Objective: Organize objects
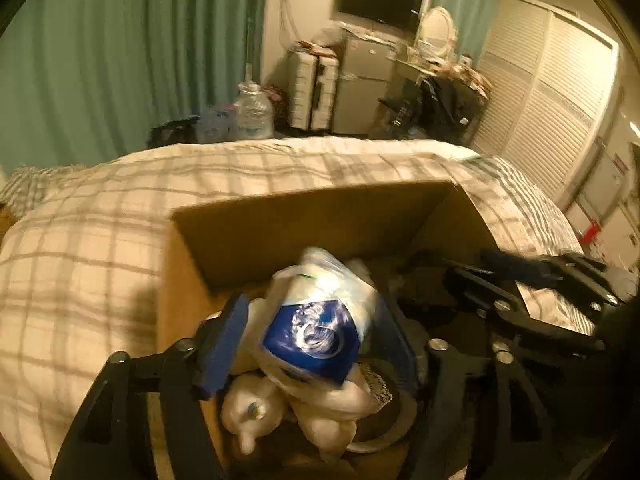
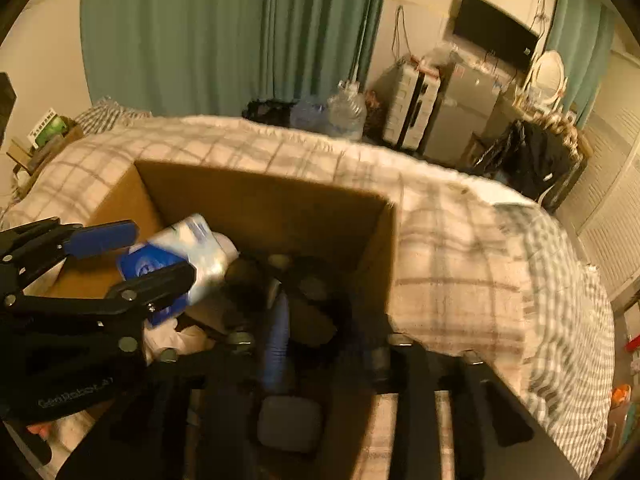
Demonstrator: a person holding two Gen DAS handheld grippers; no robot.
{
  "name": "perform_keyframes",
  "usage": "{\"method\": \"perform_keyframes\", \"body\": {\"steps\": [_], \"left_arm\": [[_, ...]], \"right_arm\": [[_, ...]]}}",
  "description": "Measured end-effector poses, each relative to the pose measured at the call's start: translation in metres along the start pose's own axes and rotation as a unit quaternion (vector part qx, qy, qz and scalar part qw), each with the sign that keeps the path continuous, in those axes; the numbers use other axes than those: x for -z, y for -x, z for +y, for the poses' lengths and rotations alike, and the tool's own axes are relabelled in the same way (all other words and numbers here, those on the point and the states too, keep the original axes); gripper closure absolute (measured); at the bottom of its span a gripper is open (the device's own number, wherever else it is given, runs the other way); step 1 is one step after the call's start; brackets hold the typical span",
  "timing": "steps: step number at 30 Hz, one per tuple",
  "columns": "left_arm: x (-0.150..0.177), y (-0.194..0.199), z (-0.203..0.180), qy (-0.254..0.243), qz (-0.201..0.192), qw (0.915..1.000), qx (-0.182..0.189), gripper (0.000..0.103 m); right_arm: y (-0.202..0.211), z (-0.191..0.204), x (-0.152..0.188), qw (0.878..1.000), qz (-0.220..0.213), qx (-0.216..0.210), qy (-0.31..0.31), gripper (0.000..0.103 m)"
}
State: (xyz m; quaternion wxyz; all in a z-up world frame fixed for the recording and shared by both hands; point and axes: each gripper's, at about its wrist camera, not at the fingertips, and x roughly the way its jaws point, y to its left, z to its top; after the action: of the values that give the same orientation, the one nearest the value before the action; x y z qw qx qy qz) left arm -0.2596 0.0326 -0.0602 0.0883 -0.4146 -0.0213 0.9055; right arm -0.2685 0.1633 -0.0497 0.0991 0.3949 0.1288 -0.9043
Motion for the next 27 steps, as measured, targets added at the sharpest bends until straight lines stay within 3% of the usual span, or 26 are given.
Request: {"method": "perform_keyframes", "body": {"steps": [1,2,3,5,13,17,22,27], "left_arm": [[-0.001,0.003,0.001,0.006,-0.002,1.0,-0.002,0.023],[-0.001,0.007,0.005,0.015,-0.003,0.9999,-0.001,0.019],[-0.001,0.013,0.01,0.026,-0.003,0.9997,0.0,0.017],[-0.001,0.023,0.016,0.039,-0.008,0.9992,-0.002,0.017],[-0.002,0.096,0.01,0.042,-0.058,0.9973,-0.018,0.007],[-0.005,0.146,-0.006,0.023,-0.099,0.9945,-0.025,0.0],[-0.003,0.204,-0.025,0.004,-0.152,0.988,-0.024,0.0],[0.01,0.235,-0.037,-0.016,-0.168,0.9852,-0.029,0.0]], "right_arm": [[0.007,0.0,0.0,1.0,-0.005,-0.001,0.001,0.061],[0.011,0.0,-0.001,1.0,-0.007,-0.001,-0.001,0.053],[0.017,-0.002,-0.001,1.0,-0.009,0.01,-0.005,0.039],[0.03,-0.006,-0.001,1.0,-0.019,0.022,-0.011,0.032],[0.112,-0.032,0.005,0.996,-0.062,0.038,-0.053,0.031],[0.169,-0.045,0.007,0.991,-0.099,0.041,-0.079,0.021],[0.231,-0.055,0.017,0.984,-0.138,0.044,-0.102,0.012],[0.267,-0.059,0.035,0.976,-0.171,0.056,-0.12,0.004]]}}
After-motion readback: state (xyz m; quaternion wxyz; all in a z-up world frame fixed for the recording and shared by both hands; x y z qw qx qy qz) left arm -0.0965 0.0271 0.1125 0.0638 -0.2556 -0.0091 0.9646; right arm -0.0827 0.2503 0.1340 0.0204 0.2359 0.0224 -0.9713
